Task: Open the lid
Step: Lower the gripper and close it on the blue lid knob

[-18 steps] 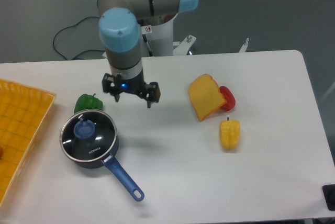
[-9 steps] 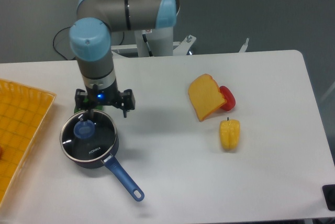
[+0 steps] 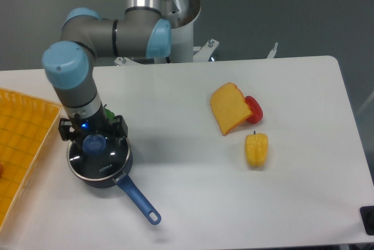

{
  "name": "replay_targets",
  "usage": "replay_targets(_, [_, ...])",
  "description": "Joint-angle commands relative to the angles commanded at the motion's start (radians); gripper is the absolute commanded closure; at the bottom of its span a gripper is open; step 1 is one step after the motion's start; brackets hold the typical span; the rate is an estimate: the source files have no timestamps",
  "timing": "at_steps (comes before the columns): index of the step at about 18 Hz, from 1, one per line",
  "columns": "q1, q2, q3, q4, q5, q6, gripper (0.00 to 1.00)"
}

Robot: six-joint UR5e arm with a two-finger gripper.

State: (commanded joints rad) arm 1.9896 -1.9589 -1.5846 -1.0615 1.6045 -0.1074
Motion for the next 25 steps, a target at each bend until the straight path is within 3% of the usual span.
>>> replay_targets(25, [-0.022,-0.023,-0.012,-0.041,0.02,-0.051,0.0])
